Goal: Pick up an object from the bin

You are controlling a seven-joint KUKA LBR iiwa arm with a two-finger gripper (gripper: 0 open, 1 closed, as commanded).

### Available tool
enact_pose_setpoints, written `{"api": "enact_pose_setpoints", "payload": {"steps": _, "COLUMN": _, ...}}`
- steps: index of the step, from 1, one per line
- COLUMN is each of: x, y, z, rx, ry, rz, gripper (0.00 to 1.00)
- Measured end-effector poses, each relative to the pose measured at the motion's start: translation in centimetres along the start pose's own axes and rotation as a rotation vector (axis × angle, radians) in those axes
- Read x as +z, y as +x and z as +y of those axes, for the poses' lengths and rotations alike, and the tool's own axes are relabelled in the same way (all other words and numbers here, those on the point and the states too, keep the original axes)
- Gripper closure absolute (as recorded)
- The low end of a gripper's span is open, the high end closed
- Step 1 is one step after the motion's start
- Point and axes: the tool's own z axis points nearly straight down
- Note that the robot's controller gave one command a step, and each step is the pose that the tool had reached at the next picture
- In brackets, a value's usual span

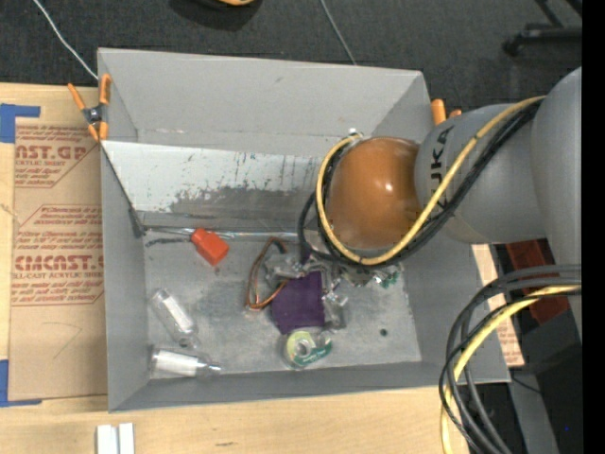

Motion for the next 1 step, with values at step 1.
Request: {"api": "enact_pose_setpoints", "payload": {"steps": 1, "x": -0.02, "y": 3.58, "z": 0.7, "rx": -0.314, "ry": -0.005, "rz": 0.006, "gripper": 1.0}}
